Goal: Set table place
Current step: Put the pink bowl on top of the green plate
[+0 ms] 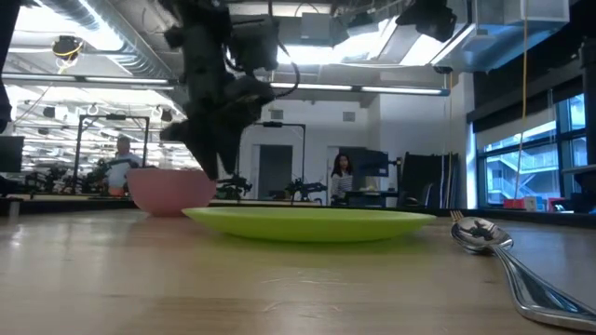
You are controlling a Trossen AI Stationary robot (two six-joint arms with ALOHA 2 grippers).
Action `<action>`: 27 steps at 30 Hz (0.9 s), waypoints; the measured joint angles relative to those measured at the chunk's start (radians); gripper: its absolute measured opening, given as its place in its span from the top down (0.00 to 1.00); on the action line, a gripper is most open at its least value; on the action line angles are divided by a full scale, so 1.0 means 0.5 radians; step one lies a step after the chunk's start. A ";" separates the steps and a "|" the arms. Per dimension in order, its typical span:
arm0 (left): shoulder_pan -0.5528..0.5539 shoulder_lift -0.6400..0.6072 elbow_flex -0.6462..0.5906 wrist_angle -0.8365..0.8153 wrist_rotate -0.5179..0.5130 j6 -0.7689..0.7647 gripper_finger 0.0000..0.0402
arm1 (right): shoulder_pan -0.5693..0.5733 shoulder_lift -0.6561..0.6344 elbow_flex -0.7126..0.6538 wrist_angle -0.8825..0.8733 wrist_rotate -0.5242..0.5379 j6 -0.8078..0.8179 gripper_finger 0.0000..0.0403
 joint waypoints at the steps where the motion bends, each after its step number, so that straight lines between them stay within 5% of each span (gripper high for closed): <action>1: 0.001 -0.001 0.050 -0.116 -0.056 0.043 0.65 | 0.000 0.000 -0.001 0.001 0.000 0.000 0.33; 6: 0.001 -0.003 0.253 -0.663 -0.404 0.181 0.65 | 0.000 0.000 -0.001 0.001 0.000 -0.002 0.33; 11: 0.028 -0.004 0.324 -0.803 -0.666 0.306 0.65 | 0.000 0.000 -0.001 0.001 0.042 -0.003 0.33; 27: 0.189 -0.005 0.133 -0.443 -0.578 0.420 0.65 | 0.000 0.000 -0.001 0.001 0.045 0.003 0.33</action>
